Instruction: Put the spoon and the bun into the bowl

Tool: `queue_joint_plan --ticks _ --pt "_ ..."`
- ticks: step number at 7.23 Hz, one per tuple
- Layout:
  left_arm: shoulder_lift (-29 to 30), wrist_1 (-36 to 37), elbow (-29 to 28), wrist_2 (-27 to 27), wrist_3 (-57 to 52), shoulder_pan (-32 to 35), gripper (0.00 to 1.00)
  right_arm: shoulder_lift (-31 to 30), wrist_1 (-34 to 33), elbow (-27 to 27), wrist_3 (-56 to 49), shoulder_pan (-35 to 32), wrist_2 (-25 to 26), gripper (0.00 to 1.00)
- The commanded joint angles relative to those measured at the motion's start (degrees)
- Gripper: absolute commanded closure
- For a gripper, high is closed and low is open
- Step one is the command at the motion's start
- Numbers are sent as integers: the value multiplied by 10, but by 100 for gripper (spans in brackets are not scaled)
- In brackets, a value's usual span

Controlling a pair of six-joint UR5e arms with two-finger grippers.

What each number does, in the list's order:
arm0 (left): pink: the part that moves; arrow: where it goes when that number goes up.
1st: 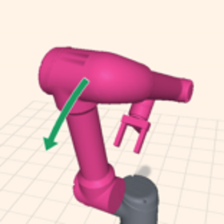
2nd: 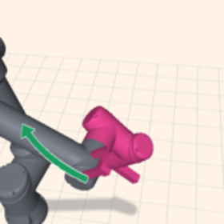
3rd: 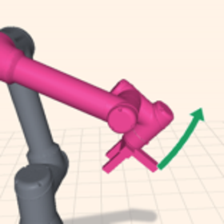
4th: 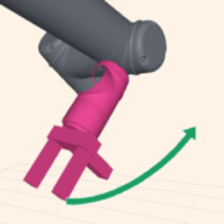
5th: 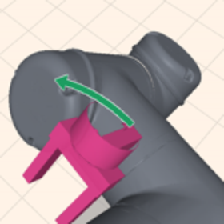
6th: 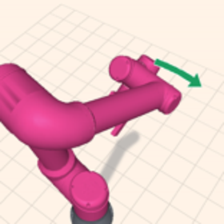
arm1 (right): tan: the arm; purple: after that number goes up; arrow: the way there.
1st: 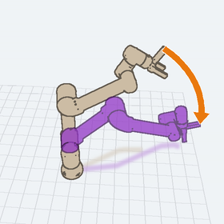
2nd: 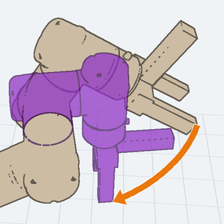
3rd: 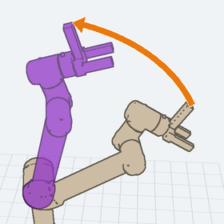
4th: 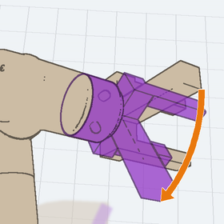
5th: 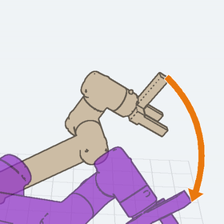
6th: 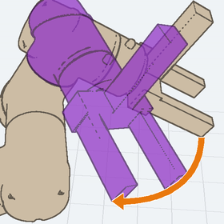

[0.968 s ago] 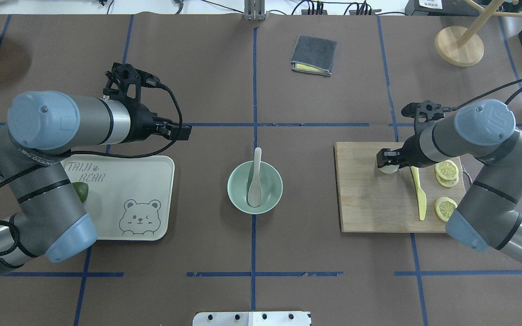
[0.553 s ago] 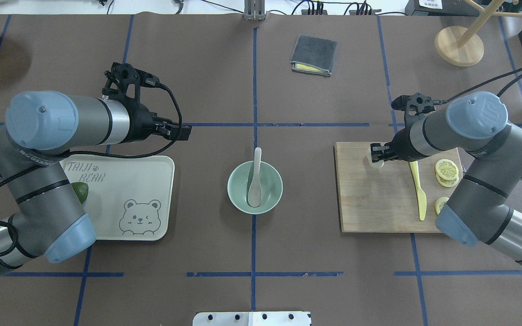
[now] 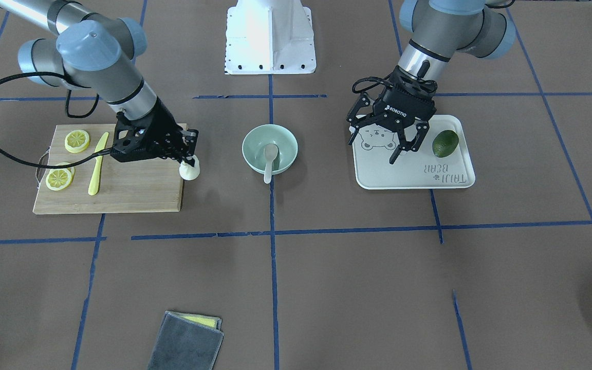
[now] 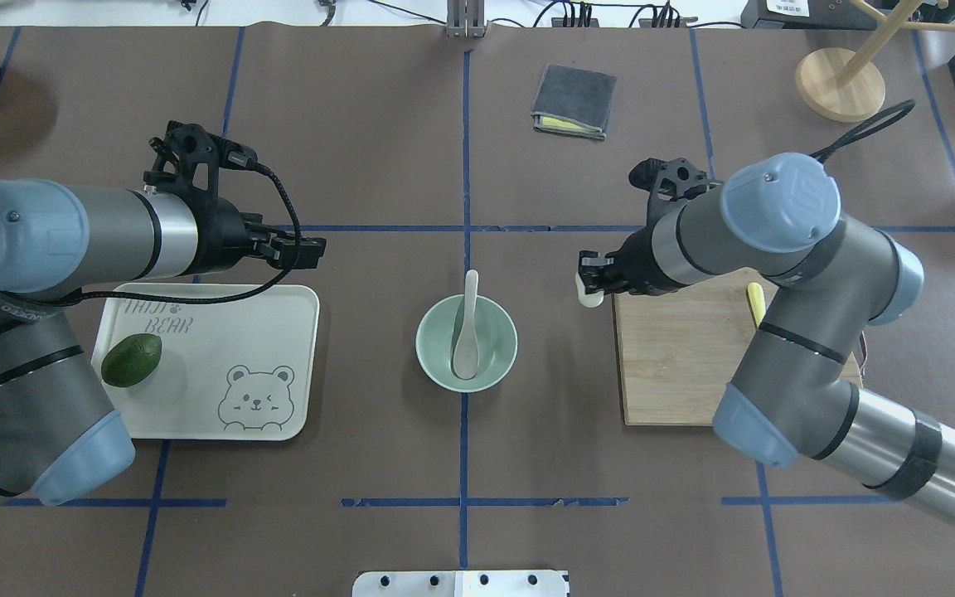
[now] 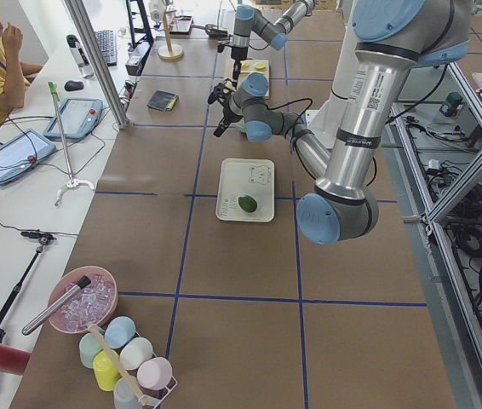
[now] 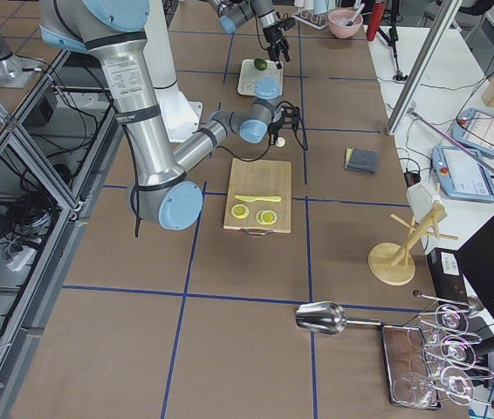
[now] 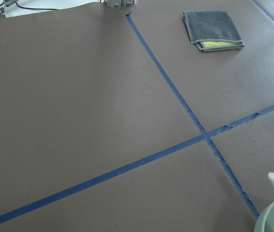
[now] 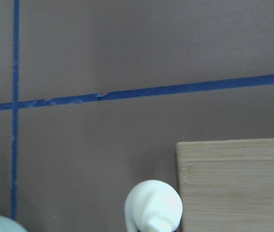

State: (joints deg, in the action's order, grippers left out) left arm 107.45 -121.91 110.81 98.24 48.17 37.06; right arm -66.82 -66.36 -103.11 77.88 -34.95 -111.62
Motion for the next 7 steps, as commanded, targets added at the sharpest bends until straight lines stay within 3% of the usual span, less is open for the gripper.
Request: queue_joint_plan --ticks 1,4,7 --pt "-2 0 5 -1 -1 1 1 51 -3 -3 83 78 67 85" --pt "-2 -1 4 -4 0 2 1 77 -10 2 98 117 105 61" --pt "-3 -1 4 -6 3 2 1 100 -35 9 99 119 109 51"
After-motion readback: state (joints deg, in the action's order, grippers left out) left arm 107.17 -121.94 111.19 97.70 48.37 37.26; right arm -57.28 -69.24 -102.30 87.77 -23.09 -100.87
